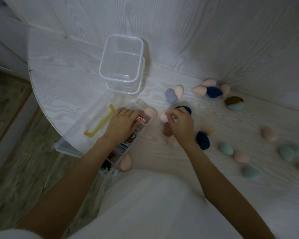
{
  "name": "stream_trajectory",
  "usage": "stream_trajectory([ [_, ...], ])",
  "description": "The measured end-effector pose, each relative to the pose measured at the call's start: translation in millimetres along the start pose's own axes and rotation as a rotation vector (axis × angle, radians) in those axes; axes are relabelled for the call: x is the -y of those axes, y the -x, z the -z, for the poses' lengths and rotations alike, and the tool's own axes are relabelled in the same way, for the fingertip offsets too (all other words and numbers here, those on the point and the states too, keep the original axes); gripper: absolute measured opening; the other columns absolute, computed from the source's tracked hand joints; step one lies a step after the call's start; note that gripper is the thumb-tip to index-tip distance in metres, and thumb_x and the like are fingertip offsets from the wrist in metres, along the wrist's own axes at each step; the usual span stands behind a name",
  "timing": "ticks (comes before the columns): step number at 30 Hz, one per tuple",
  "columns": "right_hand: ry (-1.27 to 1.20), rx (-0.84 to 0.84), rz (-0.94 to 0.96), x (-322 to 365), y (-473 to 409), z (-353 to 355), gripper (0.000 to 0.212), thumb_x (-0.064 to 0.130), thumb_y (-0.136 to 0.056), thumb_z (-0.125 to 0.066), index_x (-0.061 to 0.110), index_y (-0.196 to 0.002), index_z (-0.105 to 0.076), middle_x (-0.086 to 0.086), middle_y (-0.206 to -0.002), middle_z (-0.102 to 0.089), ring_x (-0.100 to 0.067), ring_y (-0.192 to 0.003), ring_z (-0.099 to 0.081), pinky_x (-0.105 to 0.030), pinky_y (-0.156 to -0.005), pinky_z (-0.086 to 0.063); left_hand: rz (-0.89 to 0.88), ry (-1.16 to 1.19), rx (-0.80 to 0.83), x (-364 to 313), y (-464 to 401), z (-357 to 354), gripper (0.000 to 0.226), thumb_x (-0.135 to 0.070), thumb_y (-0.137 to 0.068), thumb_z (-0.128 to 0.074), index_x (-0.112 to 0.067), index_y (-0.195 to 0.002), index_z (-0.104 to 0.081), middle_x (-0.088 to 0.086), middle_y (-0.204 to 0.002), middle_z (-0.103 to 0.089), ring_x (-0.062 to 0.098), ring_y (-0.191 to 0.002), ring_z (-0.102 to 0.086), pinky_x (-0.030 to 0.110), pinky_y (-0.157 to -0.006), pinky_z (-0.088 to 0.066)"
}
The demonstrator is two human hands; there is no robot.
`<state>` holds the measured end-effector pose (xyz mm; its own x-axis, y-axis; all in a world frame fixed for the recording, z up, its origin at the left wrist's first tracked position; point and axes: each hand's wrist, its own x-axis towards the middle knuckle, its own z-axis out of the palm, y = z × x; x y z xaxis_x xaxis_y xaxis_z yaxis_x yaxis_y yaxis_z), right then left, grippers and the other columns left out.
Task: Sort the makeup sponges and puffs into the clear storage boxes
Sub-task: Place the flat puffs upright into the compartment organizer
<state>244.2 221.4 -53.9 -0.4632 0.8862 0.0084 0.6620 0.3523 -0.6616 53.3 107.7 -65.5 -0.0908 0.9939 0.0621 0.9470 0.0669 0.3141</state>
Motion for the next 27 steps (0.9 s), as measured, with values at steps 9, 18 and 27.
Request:
stream_trajectory([
  [9, 0.163, 0.344, -0.275, -17, 4, -8, 0.016, 0.021, -0.079, -0.065, 0.007, -0.075, -0.059, -0.001, -0.071, -0.061, -0.017, -0.069, -0.058, -0.031, -0.062, -0.043, -0.017, -0.032, -0.009, 0, -5, 4, 0.024, -0.018, -0.079, -0.069, -0.013, -0.103, -0.068, 0.008, -0.105, -0.066, 0.03, -0.09, -0.062, 0.039, -0.085, -0.046],
  [18, -0.207, 0.065, 0.048, 53, -2, 28, 0.014, 0.018, -0.083, -0.069, 0.006, -0.09, -0.066, -0.005, -0.085, -0.068, -0.012, -0.076, -0.061, -0.026, -0.069, -0.051, -0.014, 0.019, -0.047, -1, -6, 8, 0.02, -0.018, -0.078, -0.072, -0.022, -0.098, -0.072, 0.006, -0.086, -0.061, 0.026, -0.077, -0.059, 0.035, -0.073, -0.046],
  [27, 0.491, 0.083, 0.381, 65, -15, -38, 0.017, 0.007, -0.057, -0.08, 0.011, -0.056, -0.064, -0.007, -0.065, -0.055, -0.025, -0.062, -0.054, -0.026, -0.049, -0.034, -0.034, 0.084, -0.065, 1, -3, 7, 0.029, -0.035, -0.085, -0.05, -0.02, -0.089, -0.075, 0.003, -0.091, -0.068, 0.025, -0.073, -0.062, 0.034, -0.071, -0.049],
])
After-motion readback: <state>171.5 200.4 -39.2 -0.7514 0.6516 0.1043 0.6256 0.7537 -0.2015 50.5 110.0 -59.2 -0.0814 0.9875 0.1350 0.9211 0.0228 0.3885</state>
